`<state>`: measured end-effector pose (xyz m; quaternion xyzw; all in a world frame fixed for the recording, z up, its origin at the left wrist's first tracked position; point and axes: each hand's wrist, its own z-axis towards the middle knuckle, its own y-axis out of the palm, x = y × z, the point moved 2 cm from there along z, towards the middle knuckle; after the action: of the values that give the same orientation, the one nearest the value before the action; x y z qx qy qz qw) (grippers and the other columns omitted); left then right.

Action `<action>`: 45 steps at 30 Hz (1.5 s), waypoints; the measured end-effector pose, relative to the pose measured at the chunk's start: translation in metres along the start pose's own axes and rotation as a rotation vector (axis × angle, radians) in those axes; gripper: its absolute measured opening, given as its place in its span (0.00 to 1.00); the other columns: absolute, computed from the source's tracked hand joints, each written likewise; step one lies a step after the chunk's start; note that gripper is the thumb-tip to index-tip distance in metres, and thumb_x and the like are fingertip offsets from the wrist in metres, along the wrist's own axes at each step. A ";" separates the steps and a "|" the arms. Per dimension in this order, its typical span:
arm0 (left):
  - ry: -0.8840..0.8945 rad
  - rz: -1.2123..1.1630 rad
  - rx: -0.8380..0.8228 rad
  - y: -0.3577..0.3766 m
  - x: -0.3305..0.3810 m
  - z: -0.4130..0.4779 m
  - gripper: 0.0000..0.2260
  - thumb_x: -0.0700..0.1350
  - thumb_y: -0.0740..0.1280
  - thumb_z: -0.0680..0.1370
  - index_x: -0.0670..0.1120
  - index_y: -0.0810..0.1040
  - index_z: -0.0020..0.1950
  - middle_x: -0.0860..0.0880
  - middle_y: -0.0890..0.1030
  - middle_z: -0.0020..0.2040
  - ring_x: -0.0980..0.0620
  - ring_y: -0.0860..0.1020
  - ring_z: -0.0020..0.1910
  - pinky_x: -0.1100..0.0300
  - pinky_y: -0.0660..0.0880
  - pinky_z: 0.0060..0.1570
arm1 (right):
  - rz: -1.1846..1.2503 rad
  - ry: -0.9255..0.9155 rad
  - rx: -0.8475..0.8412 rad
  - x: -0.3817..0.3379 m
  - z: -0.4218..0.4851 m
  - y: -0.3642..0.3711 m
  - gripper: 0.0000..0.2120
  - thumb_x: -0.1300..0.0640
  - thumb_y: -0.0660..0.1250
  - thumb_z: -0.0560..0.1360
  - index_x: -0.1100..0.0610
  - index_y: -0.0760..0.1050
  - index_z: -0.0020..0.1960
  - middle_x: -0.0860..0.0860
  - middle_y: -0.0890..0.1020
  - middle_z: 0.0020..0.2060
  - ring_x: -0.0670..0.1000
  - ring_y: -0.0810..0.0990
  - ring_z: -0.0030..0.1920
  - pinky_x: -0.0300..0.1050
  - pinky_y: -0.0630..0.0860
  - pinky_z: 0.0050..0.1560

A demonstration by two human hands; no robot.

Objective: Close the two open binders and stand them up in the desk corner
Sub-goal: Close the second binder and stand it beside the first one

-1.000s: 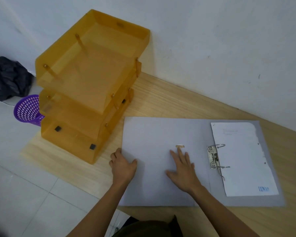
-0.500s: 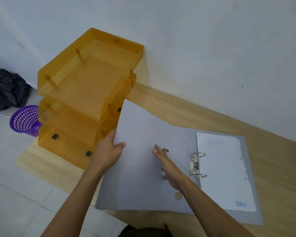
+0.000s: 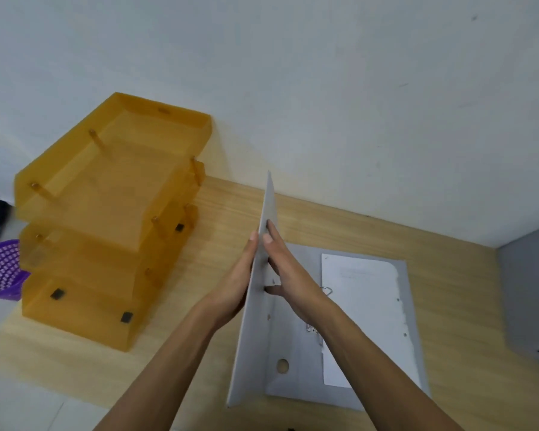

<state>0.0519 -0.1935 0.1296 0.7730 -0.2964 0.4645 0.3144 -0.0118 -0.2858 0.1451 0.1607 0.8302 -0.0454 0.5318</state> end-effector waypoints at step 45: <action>-0.296 0.592 0.240 0.121 -0.157 0.031 0.42 0.46 0.82 0.65 0.45 0.67 0.75 0.39 0.76 0.67 0.39 0.76 0.65 0.44 0.74 0.64 | -0.630 0.350 0.309 0.187 -0.093 -0.195 0.43 0.43 0.68 0.77 0.47 0.47 0.83 0.50 0.41 0.83 0.60 0.39 0.81 0.58 0.49 0.79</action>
<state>-0.0841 -0.2667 0.0020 0.7442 -0.4932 0.4497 0.0267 -0.2262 -0.4061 -0.0014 -0.0186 0.9005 -0.3031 0.3114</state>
